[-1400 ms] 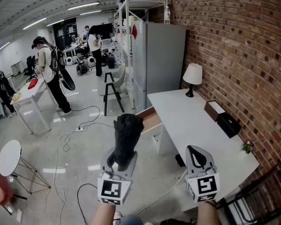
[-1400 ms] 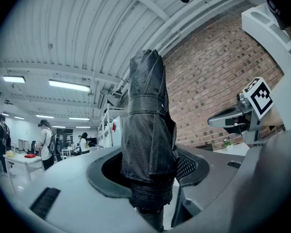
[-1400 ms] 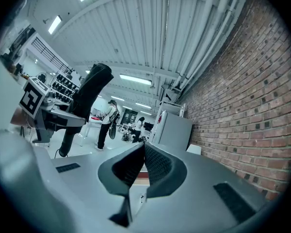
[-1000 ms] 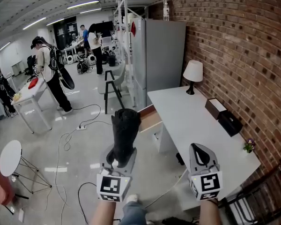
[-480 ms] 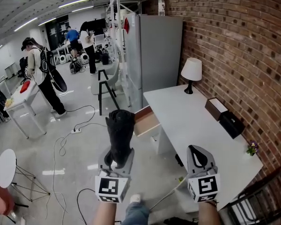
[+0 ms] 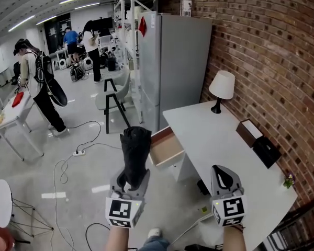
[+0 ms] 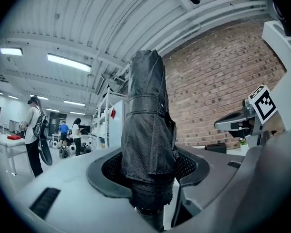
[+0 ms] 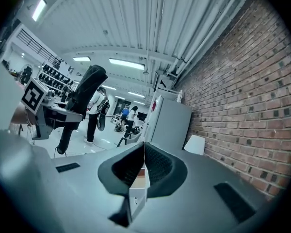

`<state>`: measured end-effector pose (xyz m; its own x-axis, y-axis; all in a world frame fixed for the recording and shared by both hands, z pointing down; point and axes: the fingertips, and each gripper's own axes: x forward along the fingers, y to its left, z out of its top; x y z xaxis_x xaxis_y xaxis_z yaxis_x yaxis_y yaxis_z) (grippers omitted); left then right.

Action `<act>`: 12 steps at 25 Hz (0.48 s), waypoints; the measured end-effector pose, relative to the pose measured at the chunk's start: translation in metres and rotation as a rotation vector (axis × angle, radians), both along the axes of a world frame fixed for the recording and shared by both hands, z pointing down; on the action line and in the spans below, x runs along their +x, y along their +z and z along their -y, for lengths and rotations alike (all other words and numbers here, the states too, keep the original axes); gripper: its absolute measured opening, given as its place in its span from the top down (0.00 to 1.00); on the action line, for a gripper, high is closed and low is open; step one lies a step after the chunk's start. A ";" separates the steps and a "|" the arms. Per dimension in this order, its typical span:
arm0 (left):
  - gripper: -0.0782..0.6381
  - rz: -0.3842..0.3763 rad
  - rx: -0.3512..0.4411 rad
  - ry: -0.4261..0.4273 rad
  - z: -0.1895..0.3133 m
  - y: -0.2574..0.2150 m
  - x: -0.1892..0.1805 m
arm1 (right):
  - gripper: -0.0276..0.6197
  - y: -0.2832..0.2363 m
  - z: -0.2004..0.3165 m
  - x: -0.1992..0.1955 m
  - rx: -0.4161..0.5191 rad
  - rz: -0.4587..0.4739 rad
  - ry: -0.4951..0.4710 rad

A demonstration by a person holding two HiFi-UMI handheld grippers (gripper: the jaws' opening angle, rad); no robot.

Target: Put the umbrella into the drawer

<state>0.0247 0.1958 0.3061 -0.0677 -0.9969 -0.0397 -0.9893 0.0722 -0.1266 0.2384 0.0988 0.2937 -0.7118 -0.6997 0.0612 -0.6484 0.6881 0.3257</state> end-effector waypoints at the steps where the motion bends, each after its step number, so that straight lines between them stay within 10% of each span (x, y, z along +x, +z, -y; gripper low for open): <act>1: 0.56 0.001 0.001 0.011 0.009 0.001 -0.011 | 0.95 0.001 0.009 -0.011 -0.002 -0.006 0.007; 12: 0.56 -0.028 -0.030 0.081 0.090 0.017 -0.108 | 0.95 0.011 0.071 -0.102 -0.053 -0.026 0.057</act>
